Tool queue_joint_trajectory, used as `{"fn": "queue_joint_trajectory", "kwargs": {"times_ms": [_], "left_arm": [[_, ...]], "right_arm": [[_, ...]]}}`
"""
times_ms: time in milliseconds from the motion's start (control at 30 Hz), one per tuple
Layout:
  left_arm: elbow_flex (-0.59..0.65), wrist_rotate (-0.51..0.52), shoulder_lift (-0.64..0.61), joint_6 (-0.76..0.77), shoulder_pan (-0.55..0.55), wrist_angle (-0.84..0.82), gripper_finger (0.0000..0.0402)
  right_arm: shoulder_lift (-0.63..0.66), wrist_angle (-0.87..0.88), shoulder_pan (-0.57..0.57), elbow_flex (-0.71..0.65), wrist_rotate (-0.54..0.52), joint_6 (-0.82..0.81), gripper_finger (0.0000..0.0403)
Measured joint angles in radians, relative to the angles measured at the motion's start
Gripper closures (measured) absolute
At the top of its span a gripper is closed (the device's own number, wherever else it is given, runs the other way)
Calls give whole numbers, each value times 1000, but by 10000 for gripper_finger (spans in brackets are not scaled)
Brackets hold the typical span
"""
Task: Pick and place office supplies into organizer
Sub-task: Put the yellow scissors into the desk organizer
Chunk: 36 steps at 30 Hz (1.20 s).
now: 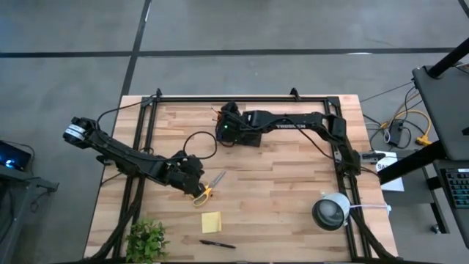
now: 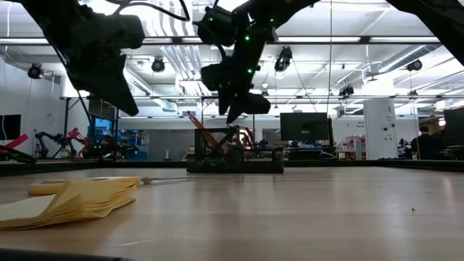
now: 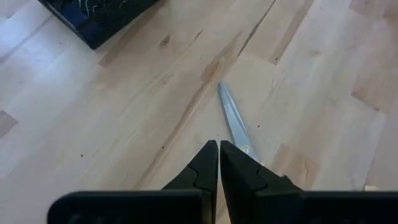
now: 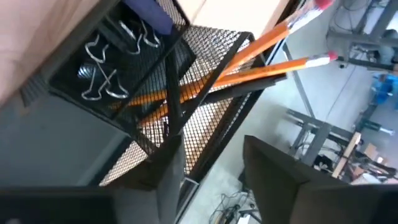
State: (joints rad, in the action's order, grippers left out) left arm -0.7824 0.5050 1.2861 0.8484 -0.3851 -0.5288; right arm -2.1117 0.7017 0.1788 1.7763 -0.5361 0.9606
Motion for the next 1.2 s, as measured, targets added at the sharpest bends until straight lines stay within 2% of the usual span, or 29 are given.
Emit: {"fn": "queue_joint_trajectory", "kwargs": {"times_ms": [100, 200, 267, 433, 500, 600, 733, 900, 1000, 1067, 1200], "left_arm": [[0, -29, 0, 2, -2, -12, 400], [11, -120, 3, -1, -5, -12, 400], [36, -168, 9, -1, -19, 7, 400], [160, -241, 29, 51, -86, 229, 400], [207, -254, 36, 141, -107, 318, 400], [243, -251, 36, 250, -137, 385, 400], [253, -246, 36, 317, -167, 387, 400], [264, -223, 46, 376, -172, 379, 400], [257, -205, 55, 353, -172, 390, 400], [236, -211, 72, 279, -181, 393, 394], [181, -232, 141, 161, -205, 379, 356]], "right_arm": [[14, 8, -20, 3, -42, -25, 217], [50, 42, -44, 3, 9, -70, 196], [75, 72, -67, 3, 122, -132, 188], [95, 81, -126, -1, 548, -394, 182], [79, 43, -145, -11, 614, -437, 182], [42, 19, -155, -18, 624, -423, 183], [-14, 19, -164, -19, 647, -388, 183], [-63, 19, -176, -19, 649, -476, 183], [-64, 18, -183, -19, 646, -529, 183], [-64, 17, -184, -19, 645, -555, 183], [-57, 20, -183, -19, 641, -621, 183]]}}
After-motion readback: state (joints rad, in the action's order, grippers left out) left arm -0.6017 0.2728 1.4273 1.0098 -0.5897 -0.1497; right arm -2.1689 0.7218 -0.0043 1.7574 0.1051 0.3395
